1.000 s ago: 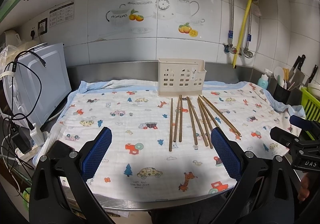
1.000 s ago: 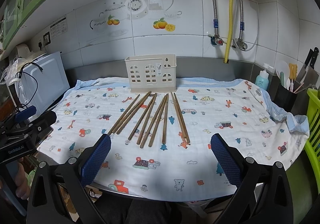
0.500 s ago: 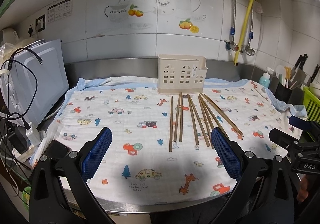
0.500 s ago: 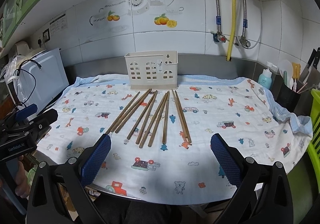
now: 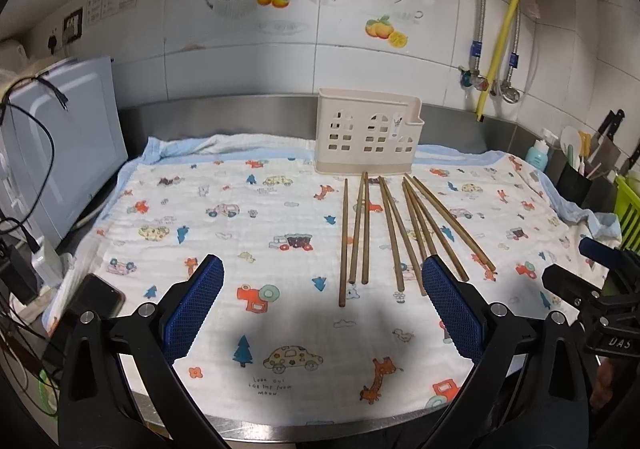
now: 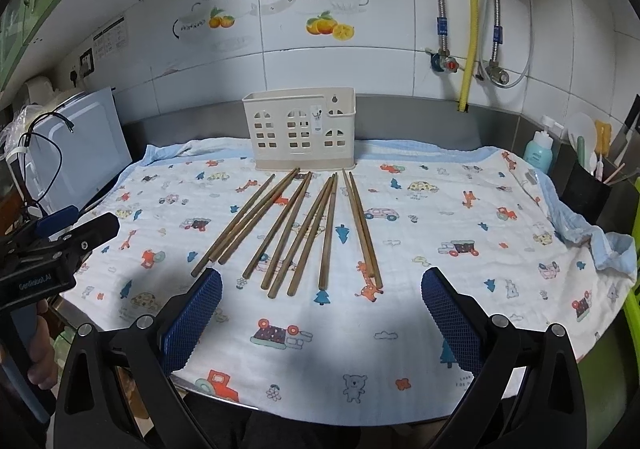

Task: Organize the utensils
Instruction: 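Move the left tool to one brown chopstick while the right tool approaches another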

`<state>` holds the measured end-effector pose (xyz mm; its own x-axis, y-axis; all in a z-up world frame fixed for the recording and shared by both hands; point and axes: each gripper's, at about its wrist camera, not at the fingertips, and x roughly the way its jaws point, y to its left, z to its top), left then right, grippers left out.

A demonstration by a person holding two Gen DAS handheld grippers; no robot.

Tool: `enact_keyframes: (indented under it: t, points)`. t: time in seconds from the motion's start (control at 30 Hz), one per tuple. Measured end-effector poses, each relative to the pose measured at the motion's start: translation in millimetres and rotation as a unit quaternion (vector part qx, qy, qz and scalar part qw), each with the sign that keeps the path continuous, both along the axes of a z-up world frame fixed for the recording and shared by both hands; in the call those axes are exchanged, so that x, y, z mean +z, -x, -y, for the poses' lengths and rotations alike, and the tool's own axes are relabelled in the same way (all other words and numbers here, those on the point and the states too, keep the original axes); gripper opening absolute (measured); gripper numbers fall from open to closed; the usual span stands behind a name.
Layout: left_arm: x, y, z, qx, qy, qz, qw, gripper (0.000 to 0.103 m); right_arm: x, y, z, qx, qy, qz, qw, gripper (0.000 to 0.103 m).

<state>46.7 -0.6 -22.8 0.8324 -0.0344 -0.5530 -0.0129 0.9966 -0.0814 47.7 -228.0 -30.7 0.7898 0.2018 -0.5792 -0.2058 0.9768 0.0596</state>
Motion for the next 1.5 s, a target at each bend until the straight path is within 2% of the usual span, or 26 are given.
enact_keyframes:
  t: [0.4, 0.67, 1.03, 1.33, 1.5]
  points:
    - [-25.6, -34.8, -6.1, -0.010, 0.014, -0.045, 0.9988, 0.098, -20.0, -24.8, 6.9, 0.012, -0.003, -0.024, 1.000, 0.097]
    - [-37.7, -57.8, -2.5, -0.015, -0.003, -0.061, 0.9980, 0.096, -29.9, -38.9, 15.9, 0.005, -0.010, -0.035, 0.999, 0.097]
    - [-59.4, -94.0, 2.1, -0.041, 0.009, -0.098, 0.9943, 0.059, -41.6, -59.3, 30.1, -0.009, -0.010, -0.048, 0.999, 0.096]
    - [-71.0, -115.2, 10.7, -0.058, 0.001, -0.114, 0.9918, 0.040, -48.3, -76.3, 34.9, -0.011, -0.009, -0.057, 0.998, 0.096]
    - [-75.0, -128.2, 15.6, -0.067, -0.002, -0.119, 0.9906, 0.036, -50.6, -82.5, 34.6, -0.010, -0.007, -0.058, 0.998, 0.095]
